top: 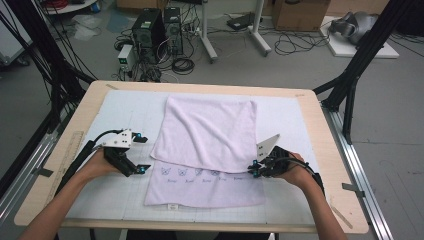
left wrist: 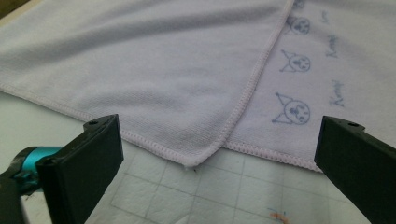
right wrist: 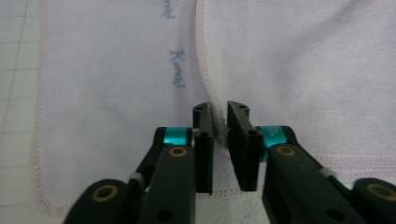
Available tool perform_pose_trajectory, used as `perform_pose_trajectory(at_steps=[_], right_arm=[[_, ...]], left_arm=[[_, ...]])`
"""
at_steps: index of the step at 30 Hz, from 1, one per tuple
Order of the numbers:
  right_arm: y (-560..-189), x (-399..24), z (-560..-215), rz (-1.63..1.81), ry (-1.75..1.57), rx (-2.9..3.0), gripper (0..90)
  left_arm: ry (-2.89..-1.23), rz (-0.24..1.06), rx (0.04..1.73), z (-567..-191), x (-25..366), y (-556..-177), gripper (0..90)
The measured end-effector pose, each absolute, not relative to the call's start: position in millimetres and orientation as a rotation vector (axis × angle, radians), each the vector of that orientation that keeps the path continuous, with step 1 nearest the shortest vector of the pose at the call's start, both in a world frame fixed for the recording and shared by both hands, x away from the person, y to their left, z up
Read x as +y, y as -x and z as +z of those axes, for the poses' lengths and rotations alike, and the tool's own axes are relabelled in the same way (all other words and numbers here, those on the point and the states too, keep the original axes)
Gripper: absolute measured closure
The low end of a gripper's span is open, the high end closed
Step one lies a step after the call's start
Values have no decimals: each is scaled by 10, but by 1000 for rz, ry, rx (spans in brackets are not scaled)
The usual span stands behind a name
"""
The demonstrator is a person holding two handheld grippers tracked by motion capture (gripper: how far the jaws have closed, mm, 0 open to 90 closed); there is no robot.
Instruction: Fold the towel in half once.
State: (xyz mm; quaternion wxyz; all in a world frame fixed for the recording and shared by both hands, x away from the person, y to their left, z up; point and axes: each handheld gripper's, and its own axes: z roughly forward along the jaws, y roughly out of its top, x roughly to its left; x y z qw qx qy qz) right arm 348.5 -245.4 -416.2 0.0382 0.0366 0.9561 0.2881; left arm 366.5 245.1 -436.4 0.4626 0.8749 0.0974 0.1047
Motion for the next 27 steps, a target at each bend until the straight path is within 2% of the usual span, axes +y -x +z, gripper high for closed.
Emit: perform_pose_trajectory(at_steps=[3,5,14,17,22,27], right_arm=[[-3492,-2474,-4138,899,-126,2928,852],[-3495,-2479,-4129,909,-131,2924,852],[-3488,-2484,-4111,930,-143,2929,851],[-3491,-2489,-4096,939,-137,2923,851],[-3500,-2488,-4092,952,-147,2922,852],[-3491,-2490,-4081,955,-145,2925,851]], left_arm=[[-2153,250,232,-4387,2419,-3674,39],[-2156,241,224,-4404,2406,-3674,133],[-2258,299,229,-4303,2312,-3711,138],[-2275,287,196,-4265,2272,-3727,231],[-2345,282,188,-4302,2167,-3748,246],[-2381,285,186,-4314,2145,-3763,320]])
